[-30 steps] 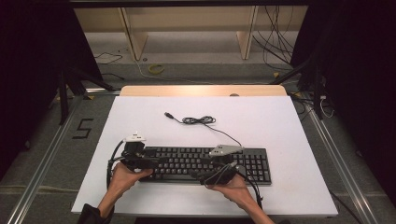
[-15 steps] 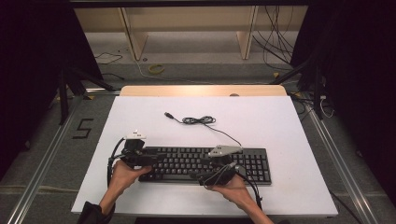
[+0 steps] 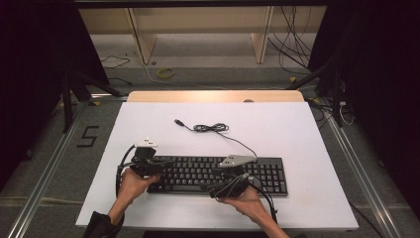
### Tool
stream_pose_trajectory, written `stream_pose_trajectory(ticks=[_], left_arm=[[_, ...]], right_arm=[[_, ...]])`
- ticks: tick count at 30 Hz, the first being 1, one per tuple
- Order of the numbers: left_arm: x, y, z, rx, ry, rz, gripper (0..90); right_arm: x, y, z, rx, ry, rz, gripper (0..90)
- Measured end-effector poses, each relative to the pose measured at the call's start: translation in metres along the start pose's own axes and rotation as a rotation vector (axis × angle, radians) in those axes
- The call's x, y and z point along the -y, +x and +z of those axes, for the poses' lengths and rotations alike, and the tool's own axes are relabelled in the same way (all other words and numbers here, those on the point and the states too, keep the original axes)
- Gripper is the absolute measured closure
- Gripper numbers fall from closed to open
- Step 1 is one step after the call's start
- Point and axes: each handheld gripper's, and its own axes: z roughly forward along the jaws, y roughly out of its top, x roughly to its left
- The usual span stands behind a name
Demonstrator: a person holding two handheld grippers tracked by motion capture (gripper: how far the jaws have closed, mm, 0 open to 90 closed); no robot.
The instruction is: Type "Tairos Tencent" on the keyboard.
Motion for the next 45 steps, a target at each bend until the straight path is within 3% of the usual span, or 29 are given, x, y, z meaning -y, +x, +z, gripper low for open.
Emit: stream_pose_trajectory(ticks=[4, 17, 25, 35, 40, 45], left_arm=[[-0.001, -0.001, 0.002, 0.004, 0.007, 0.006, 88.8], [0.000, -0.004, 0.013, 0.011, 0.064, 0.021, 89.1], [0.003, -0.004, 0.022, -0.006, 0.102, 0.028, 89.2], [0.003, -0.006, 0.020, -0.024, 0.087, 0.020, 89.0], [0.002, -0.004, 0.013, 0.005, 0.055, -0.003, 81.0], [0.002, -0.004, 0.005, 0.035, 0.012, -0.022, 71.2]], right_arm=[[0.000, 0.000, 0.001, -0.002, -0.003, -0.003, 30.2], [0.000, 0.001, 0.002, -0.004, 0.001, -0.006, 30.2], [0.000, 0.002, 0.002, -0.006, 0.004, -0.005, 30.2], [0.000, 0.003, 0.003, -0.005, 0.003, -0.005, 30.5], [-0.001, 0.003, 0.006, 0.006, 0.010, -0.013, 34.5], [-0.003, 0.003, 0.008, 0.020, 0.017, -0.013, 44.6]])
